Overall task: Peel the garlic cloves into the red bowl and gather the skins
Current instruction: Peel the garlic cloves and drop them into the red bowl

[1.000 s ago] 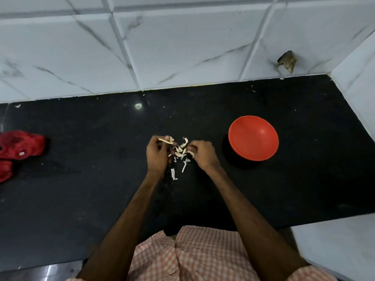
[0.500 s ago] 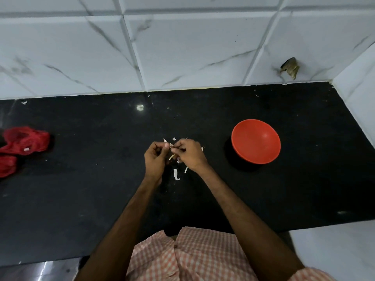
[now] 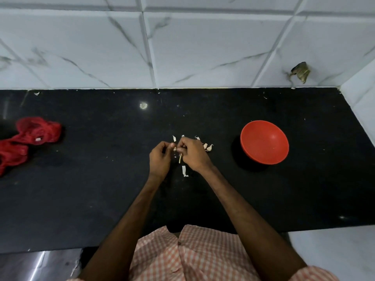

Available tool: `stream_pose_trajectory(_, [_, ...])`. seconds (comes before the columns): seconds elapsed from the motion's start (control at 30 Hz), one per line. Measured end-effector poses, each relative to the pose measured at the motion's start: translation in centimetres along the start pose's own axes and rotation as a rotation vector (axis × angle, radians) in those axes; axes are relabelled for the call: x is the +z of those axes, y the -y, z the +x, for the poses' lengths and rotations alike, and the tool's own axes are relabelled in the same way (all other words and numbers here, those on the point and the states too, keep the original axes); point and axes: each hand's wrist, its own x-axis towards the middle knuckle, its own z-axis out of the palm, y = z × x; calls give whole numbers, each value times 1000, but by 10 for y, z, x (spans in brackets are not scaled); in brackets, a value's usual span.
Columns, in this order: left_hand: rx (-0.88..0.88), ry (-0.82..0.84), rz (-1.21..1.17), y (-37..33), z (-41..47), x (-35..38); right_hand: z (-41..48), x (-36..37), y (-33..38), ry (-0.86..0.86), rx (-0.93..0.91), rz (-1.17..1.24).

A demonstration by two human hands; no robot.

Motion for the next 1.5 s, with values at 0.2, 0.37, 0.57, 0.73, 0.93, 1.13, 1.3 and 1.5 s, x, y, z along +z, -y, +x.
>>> stream_pose_trajectory(0.2, [-108,137,-16,-6,5,-9,2,-2,3,28,-80,-136])
stream_pose_trajectory(0.37, [-164,253,-176,-2,7,-25,3,2,0,2,-23,-119])
stream_pose_trajectory(0.57, [-50,252,-109,5,-1,-37,-1,11,3,-1,-6,21])
stream_pose_trajectory(0.73, [178,274,181,10,-6,-47,-2,18,7,-14,-40,23])
stream_pose_trajectory(0.93, [120,269,199,15,-11,-50,-3,26,13,-24,-271,-224])
stream_pose_trajectory(1.13, [-445,312,-343,6,-11,-51,-4,35,15,-64,-434,-453])
stream_pose_trajectory(1.3, [-274,267,49,20,-6,-59,0,47,16,-41,-340,-509])
stream_pose_trajectory(1.5, [-173,331,701,47,-11,-59,-7,71,13,92,28,-247])
